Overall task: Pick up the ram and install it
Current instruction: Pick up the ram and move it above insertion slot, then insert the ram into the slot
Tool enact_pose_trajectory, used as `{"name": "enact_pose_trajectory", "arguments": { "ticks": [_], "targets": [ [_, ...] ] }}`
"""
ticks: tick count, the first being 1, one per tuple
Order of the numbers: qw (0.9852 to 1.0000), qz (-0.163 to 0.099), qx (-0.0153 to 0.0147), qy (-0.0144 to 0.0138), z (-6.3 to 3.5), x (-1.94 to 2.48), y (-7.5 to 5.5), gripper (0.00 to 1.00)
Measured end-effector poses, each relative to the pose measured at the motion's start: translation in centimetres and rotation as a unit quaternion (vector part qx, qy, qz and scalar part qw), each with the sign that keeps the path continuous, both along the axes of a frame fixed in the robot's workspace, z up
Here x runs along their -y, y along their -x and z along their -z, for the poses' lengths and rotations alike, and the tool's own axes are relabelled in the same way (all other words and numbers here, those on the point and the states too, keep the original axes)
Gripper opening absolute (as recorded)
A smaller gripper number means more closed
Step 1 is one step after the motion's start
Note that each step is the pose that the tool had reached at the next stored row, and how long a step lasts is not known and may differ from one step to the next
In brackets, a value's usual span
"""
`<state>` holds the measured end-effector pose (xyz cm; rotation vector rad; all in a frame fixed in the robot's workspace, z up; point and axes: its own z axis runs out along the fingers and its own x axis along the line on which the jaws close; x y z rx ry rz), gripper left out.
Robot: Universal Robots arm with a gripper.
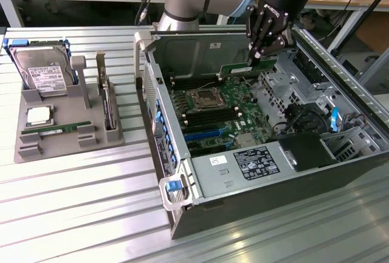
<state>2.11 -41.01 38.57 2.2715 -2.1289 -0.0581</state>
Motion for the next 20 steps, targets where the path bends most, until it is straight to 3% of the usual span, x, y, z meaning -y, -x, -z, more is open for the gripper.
{"name": "enact_pose_trajectory", "arguments": {
  "ticks": [4,20],
  "targets": [
    [1.0000,0.000,0.0000,0.0005,0.00,0.00,-1.5,0.12],
    [1.0000,0.000,0.0000,0.0005,0.20,0.00,-1.5,0.12]
  ]
}}
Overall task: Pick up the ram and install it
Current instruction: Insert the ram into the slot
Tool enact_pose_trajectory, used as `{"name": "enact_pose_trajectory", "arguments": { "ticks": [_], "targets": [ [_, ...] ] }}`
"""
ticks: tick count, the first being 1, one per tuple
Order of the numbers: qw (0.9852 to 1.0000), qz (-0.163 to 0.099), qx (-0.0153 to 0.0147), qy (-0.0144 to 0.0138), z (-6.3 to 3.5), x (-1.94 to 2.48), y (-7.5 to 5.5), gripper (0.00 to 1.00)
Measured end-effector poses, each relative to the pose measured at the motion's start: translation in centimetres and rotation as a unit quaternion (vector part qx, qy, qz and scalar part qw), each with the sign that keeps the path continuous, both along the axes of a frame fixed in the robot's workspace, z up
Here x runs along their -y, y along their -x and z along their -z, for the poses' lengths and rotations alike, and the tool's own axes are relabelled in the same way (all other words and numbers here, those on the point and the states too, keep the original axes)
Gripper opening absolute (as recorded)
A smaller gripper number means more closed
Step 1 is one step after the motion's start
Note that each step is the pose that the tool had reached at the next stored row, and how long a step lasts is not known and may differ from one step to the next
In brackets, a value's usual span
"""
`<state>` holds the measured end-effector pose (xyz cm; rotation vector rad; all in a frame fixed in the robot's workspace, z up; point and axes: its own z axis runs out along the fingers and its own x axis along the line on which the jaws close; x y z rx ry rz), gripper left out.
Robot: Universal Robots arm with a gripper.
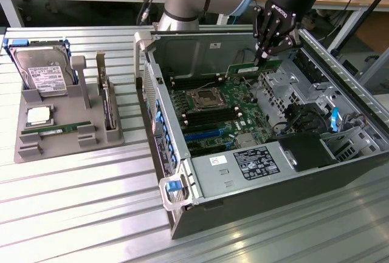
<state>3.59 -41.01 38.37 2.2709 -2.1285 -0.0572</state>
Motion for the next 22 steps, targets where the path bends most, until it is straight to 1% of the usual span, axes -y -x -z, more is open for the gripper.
{"name": "enact_pose_trajectory", "arguments": {
  "ticks": [8,14,17,22],
  "targets": [
    [1.0000,0.000,0.0000,0.0000,1.20,0.00,0.0,0.12],
    [1.0000,0.000,0.0000,0.0000,1.93,0.00,0.0,0.12],
    [1.0000,0.000,0.0000,0.0000,2.40,0.00,0.0,0.12],
    [1.0000,0.000,0.0000,0.0000,3.48,0.01,0.0,0.12]
  ]
}}
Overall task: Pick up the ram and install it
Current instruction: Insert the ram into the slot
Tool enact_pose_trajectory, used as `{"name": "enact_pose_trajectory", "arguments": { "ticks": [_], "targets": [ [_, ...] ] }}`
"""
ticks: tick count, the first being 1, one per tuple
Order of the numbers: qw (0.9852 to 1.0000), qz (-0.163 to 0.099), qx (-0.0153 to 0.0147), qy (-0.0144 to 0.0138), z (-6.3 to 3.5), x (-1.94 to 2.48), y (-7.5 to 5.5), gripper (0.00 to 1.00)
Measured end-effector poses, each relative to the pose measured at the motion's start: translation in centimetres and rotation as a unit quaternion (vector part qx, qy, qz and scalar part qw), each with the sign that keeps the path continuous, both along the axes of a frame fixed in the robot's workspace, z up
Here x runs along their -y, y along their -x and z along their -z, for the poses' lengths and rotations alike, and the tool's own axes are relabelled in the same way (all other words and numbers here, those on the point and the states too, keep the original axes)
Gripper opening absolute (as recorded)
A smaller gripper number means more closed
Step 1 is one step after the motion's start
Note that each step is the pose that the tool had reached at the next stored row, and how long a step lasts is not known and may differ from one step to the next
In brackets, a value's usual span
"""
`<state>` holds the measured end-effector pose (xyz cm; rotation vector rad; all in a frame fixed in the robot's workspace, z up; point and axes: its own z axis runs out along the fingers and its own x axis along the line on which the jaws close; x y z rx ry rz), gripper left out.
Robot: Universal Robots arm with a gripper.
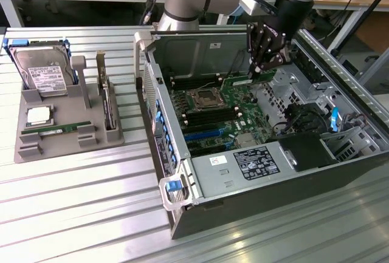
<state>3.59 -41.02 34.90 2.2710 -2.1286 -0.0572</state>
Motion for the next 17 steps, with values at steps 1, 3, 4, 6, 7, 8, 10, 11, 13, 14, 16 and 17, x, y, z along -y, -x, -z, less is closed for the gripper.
{"name": "enact_pose_trajectory", "arguments": {
  "ticks": [1,3,4,6,7,8,10,11,13,14,16,17],
  "targets": [
    [1.0000,0.000,0.0000,0.0000,0.21,0.00,0.0,0.12],
    [1.0000,0.000,0.0000,0.0000,0.60,0.01,0.0,0.12],
    [1.0000,0.000,0.0000,0.0001,0.69,0.01,0.0,0.12],
    [1.0000,0.000,0.0000,0.0000,0.90,0.01,0.0,0.12],
    [1.0000,0.000,0.0000,0.0000,1.01,0.01,0.0,0.12],
    [1.0000,0.000,0.0000,0.0000,1.09,0.01,0.0,0.12],
    [1.0000,0.000,0.0000,0.0000,1.40,0.01,0.0,0.12],
    [1.0000,0.000,0.0000,0.0000,1.64,0.02,0.0,0.12],
    [1.0000,0.000,0.0000,0.0000,2.11,0.02,0.0,0.12],
    [1.0000,0.000,0.0000,0.0001,2.25,0.02,0.0,0.12],
    [1.0000,0.000,0.0000,0.0000,2.41,0.02,0.0,0.12],
    [1.0000,0.000,0.0000,0.0000,2.46,0.02,0.0,0.12]
  ]
}}
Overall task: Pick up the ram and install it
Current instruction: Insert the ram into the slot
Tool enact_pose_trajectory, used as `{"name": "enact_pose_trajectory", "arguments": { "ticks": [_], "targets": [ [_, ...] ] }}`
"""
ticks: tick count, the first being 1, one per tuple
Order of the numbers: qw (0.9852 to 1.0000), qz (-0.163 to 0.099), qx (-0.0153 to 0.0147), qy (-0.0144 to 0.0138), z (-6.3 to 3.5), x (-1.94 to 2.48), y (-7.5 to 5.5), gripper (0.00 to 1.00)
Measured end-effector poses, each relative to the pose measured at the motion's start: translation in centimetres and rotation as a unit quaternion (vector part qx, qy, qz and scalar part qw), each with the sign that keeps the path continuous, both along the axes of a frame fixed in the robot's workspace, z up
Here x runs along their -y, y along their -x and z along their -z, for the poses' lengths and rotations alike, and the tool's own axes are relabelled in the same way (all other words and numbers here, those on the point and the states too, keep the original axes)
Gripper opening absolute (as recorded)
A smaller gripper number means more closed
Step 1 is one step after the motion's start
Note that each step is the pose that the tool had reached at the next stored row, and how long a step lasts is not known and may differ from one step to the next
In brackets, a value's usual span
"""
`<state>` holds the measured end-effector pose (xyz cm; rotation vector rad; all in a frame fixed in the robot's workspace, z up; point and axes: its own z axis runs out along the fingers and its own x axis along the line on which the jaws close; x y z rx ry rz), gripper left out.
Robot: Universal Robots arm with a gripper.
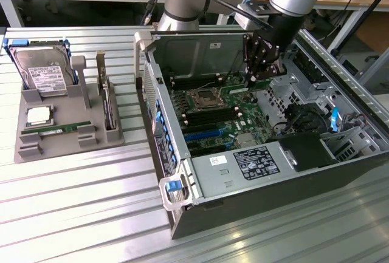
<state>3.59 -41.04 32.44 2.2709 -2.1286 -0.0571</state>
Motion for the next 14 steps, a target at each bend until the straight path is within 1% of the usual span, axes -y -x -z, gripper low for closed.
{"name": "enact_pose_trajectory", "arguments": {
  "ticks": [4,14],
  "targets": [
    [1.0000,0.000,0.0000,0.0000,0.25,0.00,0.0,0.12],
    [1.0000,0.000,0.0000,0.0000,1.29,0.00,0.0,0.12]
  ]
}}
